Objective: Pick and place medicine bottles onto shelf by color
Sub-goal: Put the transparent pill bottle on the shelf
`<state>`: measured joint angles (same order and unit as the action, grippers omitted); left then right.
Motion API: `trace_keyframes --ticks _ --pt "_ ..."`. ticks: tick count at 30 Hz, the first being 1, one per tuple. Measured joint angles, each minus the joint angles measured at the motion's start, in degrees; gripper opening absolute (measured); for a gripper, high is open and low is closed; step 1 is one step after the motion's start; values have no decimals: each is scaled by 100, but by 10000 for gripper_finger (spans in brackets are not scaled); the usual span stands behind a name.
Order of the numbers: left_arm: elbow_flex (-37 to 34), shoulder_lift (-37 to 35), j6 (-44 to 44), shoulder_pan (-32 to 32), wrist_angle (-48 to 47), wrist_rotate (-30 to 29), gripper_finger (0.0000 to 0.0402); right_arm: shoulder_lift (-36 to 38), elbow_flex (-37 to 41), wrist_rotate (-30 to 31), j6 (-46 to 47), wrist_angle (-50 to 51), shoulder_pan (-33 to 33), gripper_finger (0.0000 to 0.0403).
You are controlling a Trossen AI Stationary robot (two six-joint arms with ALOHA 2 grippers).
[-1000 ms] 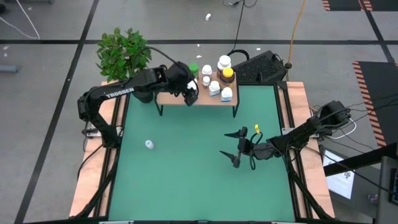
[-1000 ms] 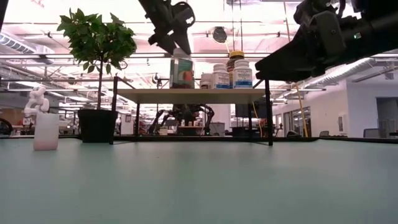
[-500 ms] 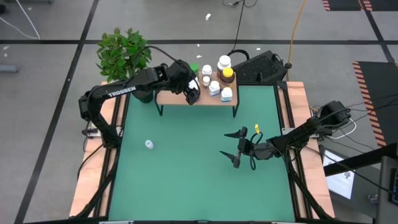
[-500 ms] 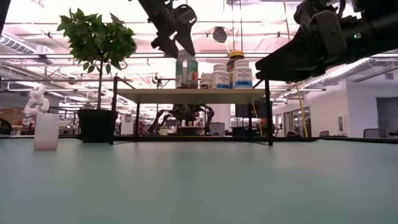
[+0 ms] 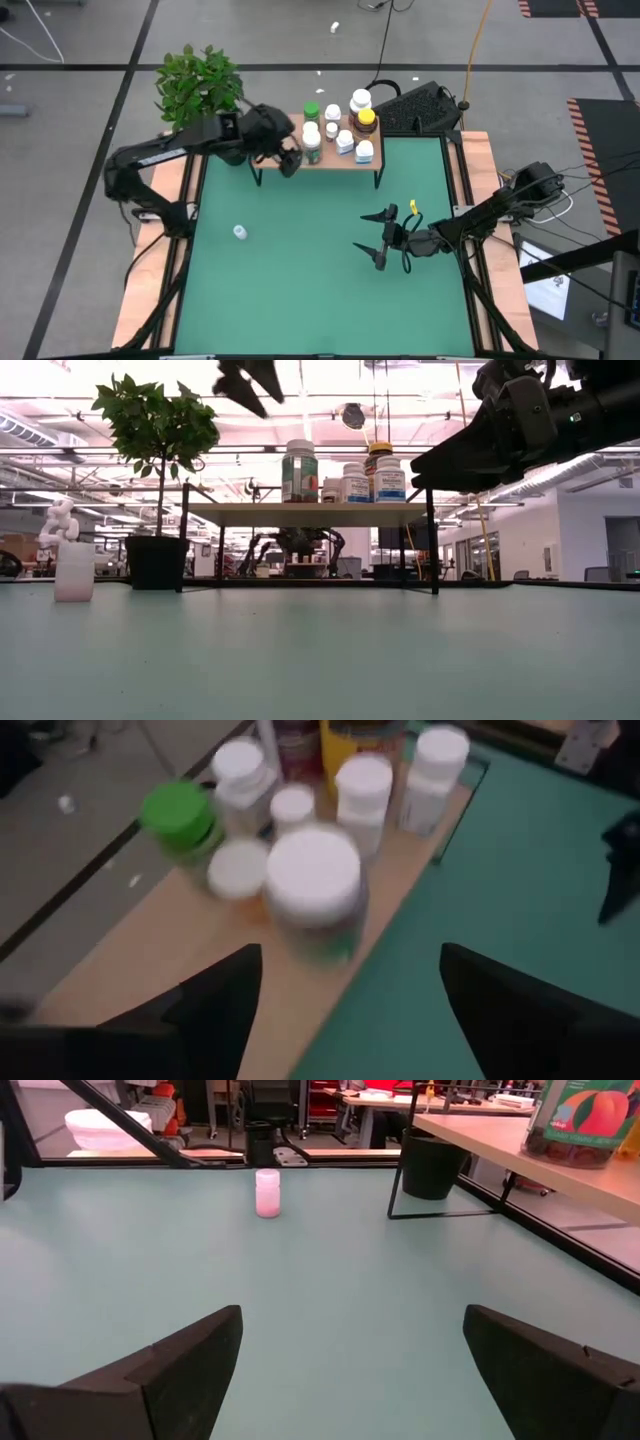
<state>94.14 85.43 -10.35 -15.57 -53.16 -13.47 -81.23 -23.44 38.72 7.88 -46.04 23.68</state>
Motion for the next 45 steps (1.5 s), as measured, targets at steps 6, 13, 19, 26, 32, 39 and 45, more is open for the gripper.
trace_keyframes --ticks 6,13,19,26,32,39,45 --pt "-766 -313 -1872 1257 -1297 -1035 276 0 0 -56 -15 15 2 377" --pt "-2548 -365 -4433 2878 -1400 -1179 245 0 0 -341 0 0 4 377" --pt "-3563 -376 -6312 3671 -1398 -1066 249 0 0 -450 2 -90 4 377" --pt "-4229 -380 -6969 3805 -1317 -607 293 0 0 -452 35 -256 4 377" --pt "-4541 -380 -6998 3798 -1321 -329 315 0 0 -454 66 -260 4 377" --pt "-4794 -380 -7040 3763 -1198 -321 264 0 0 -453 62 -260 4 377" --pt "-4962 -380 -6681 3639 -677 -313 219 0 0 -454 66 -260 4 377"
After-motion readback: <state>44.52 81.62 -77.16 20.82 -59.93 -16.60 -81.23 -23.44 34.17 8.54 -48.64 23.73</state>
